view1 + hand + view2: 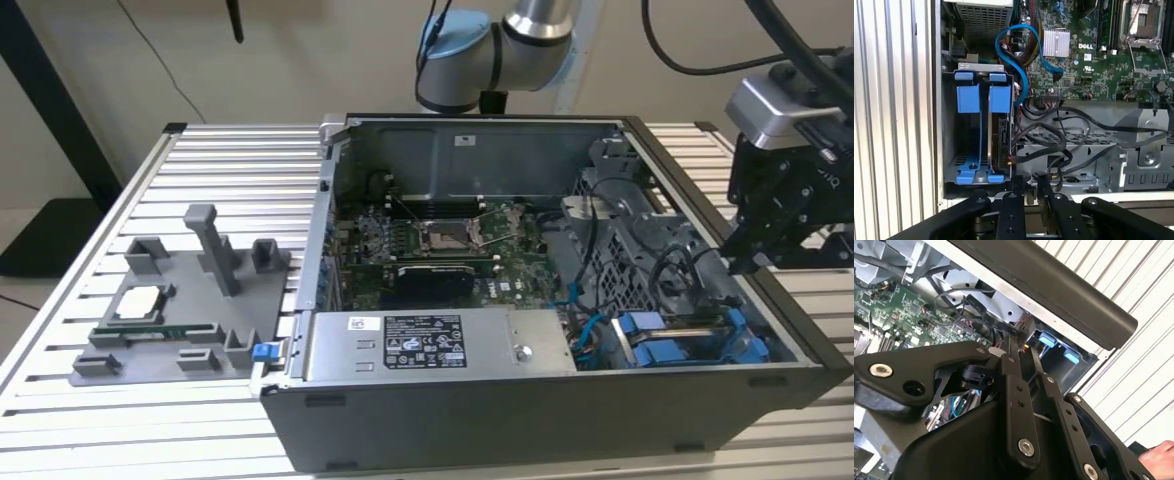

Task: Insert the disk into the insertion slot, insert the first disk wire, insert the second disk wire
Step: 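Insert the second disk wire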

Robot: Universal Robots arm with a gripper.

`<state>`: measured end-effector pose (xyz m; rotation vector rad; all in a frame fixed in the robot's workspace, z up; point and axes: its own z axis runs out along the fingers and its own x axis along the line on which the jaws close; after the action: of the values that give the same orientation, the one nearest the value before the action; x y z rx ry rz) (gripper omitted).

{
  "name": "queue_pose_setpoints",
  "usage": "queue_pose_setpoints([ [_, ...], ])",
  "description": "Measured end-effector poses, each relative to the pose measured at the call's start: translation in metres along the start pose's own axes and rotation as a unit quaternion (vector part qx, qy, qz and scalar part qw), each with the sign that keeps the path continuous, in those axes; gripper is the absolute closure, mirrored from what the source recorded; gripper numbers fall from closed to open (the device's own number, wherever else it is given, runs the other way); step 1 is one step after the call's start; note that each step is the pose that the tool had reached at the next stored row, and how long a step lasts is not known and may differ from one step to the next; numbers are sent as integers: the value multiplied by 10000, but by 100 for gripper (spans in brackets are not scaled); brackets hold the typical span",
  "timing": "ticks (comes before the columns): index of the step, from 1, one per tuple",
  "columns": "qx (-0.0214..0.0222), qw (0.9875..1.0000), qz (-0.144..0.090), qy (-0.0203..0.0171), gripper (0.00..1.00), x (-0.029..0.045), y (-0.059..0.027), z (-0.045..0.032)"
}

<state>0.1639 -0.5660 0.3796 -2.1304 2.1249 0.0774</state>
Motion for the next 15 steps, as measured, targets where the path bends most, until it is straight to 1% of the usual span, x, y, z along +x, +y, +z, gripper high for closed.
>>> queue_pose_setpoints([
  [6, 34, 9999, -98, -8, 0, 5, -35, 36],
  [10, 43, 9999, -156, -13, 0, 8, -39, 62],
  [11, 43, 9999, -165, -16, 100, 9, -39, 64],
  [15, 41, 9998, -176, -32, 100, 9, -39, 68],
])
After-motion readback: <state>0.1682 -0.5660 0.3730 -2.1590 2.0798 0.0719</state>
